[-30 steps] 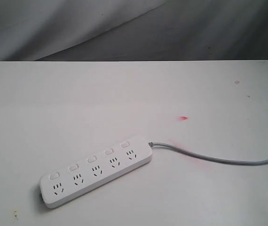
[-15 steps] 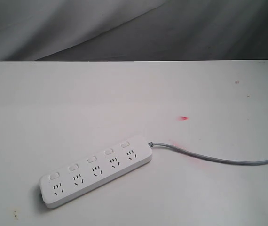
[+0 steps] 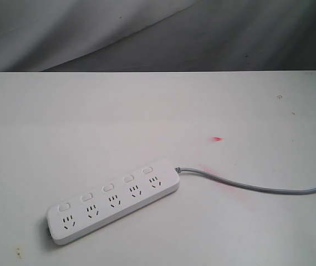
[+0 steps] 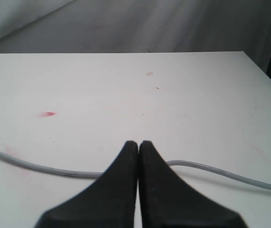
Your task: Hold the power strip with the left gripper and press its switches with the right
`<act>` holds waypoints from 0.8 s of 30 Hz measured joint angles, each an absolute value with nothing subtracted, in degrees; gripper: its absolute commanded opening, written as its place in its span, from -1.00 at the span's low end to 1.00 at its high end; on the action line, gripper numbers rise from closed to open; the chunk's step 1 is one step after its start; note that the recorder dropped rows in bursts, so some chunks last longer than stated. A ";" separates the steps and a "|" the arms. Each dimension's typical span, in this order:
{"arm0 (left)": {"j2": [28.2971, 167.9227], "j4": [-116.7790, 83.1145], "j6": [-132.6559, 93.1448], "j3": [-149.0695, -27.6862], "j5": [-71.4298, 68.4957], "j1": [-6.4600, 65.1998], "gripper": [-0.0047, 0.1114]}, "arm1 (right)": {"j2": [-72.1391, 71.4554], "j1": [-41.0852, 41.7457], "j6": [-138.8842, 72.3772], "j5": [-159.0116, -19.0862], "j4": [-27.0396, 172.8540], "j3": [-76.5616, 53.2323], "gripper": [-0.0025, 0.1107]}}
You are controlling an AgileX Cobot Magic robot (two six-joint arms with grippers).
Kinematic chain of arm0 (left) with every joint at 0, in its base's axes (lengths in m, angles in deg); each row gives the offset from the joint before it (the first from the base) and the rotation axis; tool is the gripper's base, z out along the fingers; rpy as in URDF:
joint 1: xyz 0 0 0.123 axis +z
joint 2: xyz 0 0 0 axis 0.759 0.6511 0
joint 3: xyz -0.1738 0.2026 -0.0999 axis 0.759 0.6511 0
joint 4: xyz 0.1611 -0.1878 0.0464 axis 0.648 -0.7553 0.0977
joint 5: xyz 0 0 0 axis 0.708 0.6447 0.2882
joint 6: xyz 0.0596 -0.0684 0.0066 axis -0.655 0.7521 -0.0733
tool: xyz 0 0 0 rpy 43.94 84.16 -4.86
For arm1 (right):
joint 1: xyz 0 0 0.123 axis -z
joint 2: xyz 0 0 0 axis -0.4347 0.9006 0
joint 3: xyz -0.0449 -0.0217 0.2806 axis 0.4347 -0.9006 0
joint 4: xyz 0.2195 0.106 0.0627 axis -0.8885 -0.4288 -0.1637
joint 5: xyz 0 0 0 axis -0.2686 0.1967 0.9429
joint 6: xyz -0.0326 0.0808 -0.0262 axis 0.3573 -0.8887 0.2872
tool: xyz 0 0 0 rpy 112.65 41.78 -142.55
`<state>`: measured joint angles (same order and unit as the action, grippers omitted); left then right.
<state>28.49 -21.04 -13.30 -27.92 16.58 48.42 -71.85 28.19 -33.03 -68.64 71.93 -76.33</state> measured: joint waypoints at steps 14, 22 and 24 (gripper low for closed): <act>28.49 -20.84 -13.30 -27.92 16.58 48.53 -0.91 | -71.85 28.19 -33.03 -68.64 71.93 -76.33 -0.96; 28.49 -20.84 -13.30 -27.92 16.58 48.66 -0.91 | -71.85 28.19 -33.03 -68.64 71.93 -76.33 -0.96; 28.49 -20.84 -13.30 -27.92 16.58 48.27 -0.91 | -71.85 28.19 -33.03 -68.64 71.93 -76.33 -0.96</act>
